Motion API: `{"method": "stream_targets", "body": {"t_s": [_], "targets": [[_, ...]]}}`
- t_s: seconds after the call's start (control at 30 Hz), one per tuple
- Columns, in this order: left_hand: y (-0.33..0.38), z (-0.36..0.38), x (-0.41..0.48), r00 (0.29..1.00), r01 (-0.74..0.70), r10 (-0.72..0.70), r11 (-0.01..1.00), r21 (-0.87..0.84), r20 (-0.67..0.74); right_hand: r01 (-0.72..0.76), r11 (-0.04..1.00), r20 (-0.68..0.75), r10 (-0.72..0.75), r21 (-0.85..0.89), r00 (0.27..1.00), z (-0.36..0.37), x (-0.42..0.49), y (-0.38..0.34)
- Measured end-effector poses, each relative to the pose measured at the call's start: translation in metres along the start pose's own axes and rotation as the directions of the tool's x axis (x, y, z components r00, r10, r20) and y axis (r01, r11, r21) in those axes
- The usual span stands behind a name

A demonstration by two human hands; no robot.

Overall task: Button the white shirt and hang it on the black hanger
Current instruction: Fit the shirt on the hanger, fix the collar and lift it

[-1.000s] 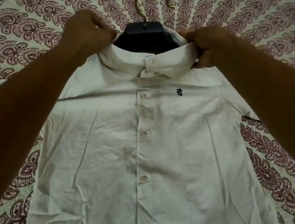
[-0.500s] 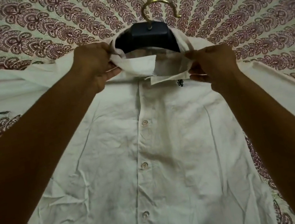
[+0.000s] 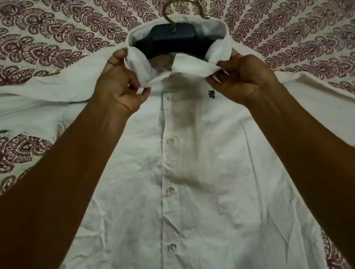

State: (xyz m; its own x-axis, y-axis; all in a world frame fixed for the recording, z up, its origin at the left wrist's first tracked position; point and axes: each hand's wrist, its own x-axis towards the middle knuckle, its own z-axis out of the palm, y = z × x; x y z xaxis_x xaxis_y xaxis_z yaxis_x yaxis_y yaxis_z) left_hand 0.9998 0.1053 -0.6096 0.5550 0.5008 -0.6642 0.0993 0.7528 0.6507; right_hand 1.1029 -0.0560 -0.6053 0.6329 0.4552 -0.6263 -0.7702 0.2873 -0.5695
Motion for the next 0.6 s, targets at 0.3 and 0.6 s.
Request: {"method": "stream_targets", "body": {"t_s": [0.3,0.6], "targets": [[0.031,0.012,-0.005,0.995,-0.059,0.079,0.965,-0.257,0.067,0.100,0.993,-0.048,-0.097,0.068,0.994,0.015,0.004,-0.019],[0.022,0.018,-0.006,0.995,-0.097,0.093,0.984,-0.147,-0.036,0.059,0.986,-0.178,-0.087,-0.157,0.980,0.018,-0.005,-0.010]]}}
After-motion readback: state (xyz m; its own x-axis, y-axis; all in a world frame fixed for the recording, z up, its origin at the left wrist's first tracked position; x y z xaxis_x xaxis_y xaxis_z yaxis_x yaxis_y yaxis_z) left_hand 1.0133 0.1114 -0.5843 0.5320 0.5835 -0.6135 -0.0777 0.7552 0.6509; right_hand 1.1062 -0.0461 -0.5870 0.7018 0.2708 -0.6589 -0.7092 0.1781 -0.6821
